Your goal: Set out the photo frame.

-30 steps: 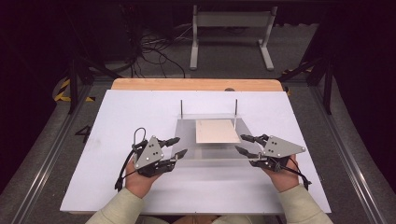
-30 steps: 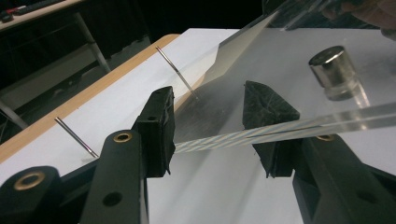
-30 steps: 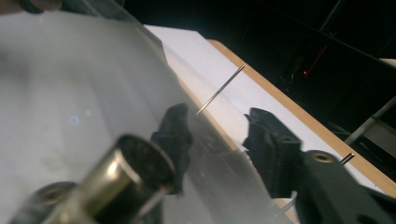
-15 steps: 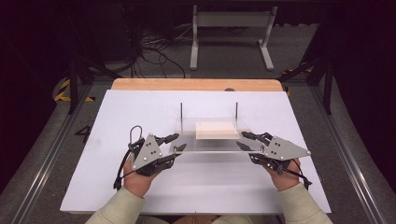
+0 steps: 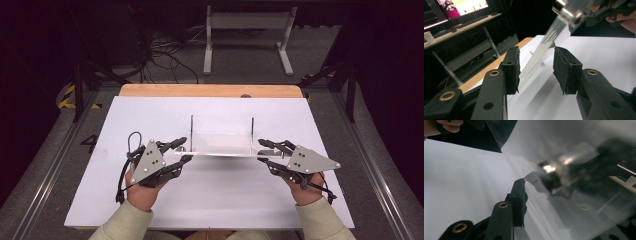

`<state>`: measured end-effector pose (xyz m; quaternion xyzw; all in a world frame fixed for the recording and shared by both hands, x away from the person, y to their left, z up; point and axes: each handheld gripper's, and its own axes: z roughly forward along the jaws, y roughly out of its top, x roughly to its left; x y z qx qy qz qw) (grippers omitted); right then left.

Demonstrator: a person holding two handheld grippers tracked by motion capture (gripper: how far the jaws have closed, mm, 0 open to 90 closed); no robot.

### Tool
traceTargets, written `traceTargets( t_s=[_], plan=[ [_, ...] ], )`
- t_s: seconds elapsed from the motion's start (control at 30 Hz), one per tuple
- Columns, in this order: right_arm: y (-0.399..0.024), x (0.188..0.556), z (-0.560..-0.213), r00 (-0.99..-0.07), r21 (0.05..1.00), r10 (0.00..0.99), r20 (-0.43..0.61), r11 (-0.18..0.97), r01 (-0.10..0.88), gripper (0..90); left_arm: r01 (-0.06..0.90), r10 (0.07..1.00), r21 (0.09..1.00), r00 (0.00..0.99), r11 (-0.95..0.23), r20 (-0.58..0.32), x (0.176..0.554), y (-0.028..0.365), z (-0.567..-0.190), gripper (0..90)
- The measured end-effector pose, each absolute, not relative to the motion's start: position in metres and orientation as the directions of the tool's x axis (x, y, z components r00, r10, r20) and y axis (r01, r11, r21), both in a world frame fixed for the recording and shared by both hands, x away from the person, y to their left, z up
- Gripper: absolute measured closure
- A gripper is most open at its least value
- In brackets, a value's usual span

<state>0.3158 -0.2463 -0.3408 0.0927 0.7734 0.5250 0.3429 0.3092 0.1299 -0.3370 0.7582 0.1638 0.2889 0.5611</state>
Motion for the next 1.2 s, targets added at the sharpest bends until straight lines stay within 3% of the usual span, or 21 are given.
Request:
traceTargets(
  t_s=[0.2,0.4,0.73,0.97,1.03,1.2],
  plan=[
    [-0.243,0.307,-0.329,-0.723,0.87,0.514,-0.462,0.421,-0.257,62.0,-0.086,0.594,0.955,0.766,-0.284,0.246,0.302,0.135,-0.327,59.5],
    [-0.244,0.301,-0.316,-0.746,0.899,0.522,-0.413,0.366,-0.241,62.1,-0.128,0.609,0.948,0.74,-0.291,0.287,0.292,0.138,-0.317,61.2],
    [-0.244,0.289,-0.3,-0.788,0.93,0.501,-0.358,0.271,-0.25,62.0,-0.088,0.61,0.963,0.758,-0.255,0.231,0.282,0.14,-0.307,61.9],
    [-0.242,0.28,-0.288,-0.829,0.936,0.438,-0.348,0.216,-0.279,62.6,-0.099,0.592,0.955,0.765,-0.279,0.252,0.27,0.135,-0.301,61.8],
    [-0.236,0.276,-0.284,-0.846,0.919,0.365,-0.388,0.224,-0.324,69.0,-0.102,0.593,0.949,0.759,-0.3,0.269,0.265,0.133,-0.299,60.6],
    [-0.235,0.277,-0.282,-0.852,0.924,0.368,-0.373,0.226,-0.307,64.6,-0.093,0.586,0.953,0.77,-0.288,0.253,0.266,0.135,-0.3,61.2]
  ],
)
